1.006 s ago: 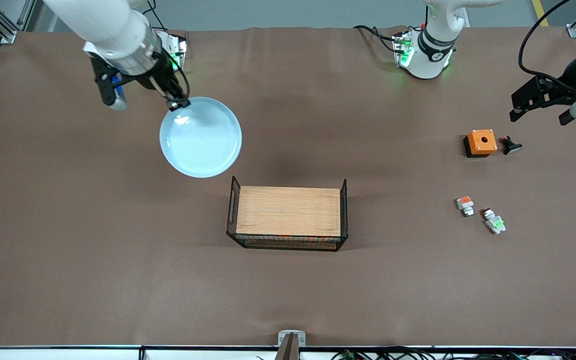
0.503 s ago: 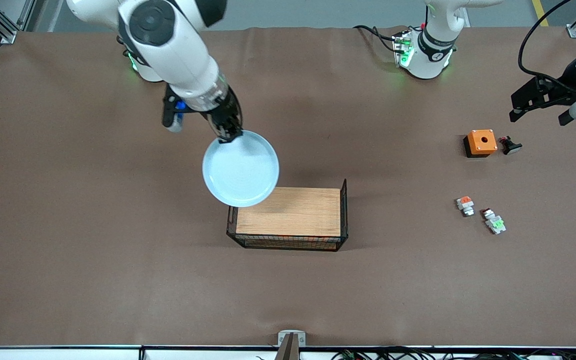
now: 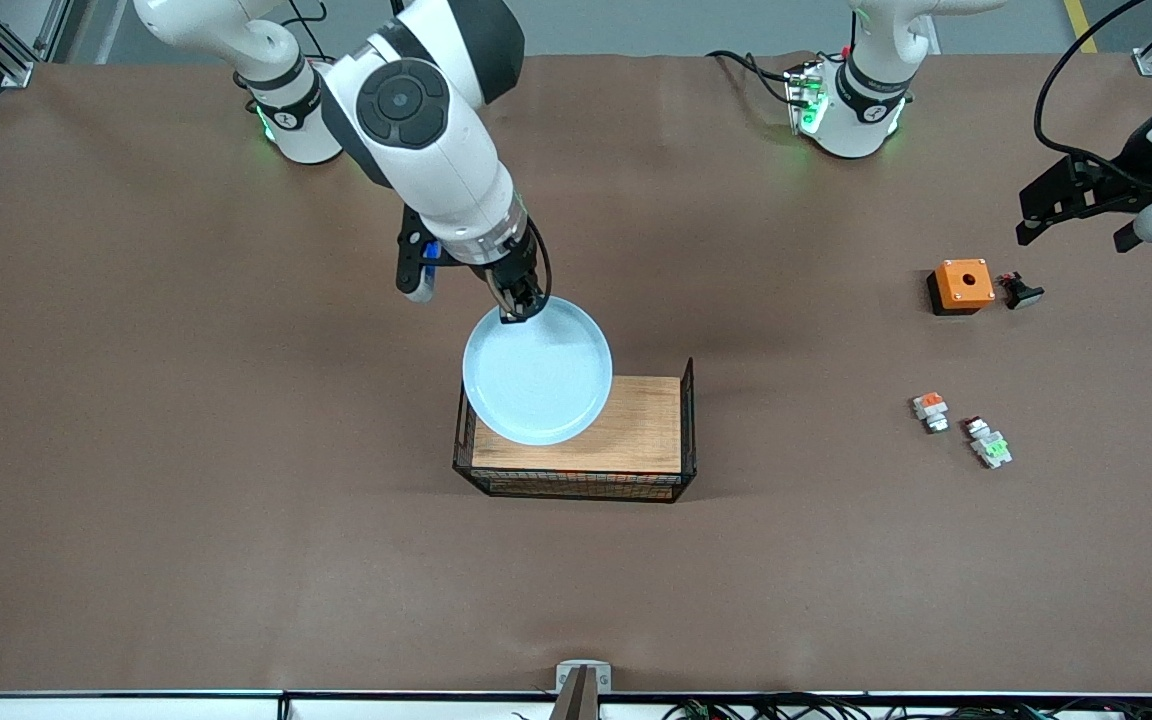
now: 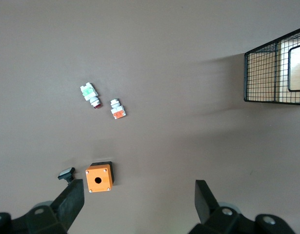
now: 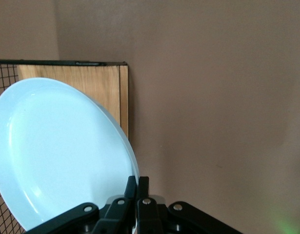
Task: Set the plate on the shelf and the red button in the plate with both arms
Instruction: 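Lower the plate into the wire basket and open the right gripper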
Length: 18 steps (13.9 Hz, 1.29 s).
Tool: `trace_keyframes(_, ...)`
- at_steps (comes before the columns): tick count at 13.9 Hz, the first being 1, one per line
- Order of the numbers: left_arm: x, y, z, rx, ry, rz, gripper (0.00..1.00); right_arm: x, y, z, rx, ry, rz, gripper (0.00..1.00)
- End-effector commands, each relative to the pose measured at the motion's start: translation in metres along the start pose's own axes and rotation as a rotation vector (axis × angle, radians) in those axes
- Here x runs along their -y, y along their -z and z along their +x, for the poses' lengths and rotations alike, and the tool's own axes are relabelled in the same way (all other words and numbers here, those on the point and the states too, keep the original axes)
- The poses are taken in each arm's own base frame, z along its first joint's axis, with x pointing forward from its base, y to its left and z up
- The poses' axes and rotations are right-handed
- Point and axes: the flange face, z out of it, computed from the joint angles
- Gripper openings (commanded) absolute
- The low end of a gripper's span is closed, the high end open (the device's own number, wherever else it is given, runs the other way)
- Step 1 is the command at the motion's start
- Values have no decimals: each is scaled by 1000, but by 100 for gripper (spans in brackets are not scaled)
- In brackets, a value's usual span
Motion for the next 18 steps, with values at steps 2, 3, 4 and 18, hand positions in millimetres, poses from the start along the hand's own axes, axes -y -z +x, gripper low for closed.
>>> trace_keyframes(2,-4,0,0,-5,-1,-17,100,11,-26,-16,-10,4,48,3)
trace_keyframes(3,-4,-1,0,-2,-3,-17,100,13,-33,-16,-10,3,52,3)
trace_keyframes(4,-4,-1,0,-2,-3,-17,100,14,-43,-18,-18,9,50,3)
trace_keyframes(18,-5,-2,1,0,-4,-17,100,23,-104,-17,-53,22,38,10)
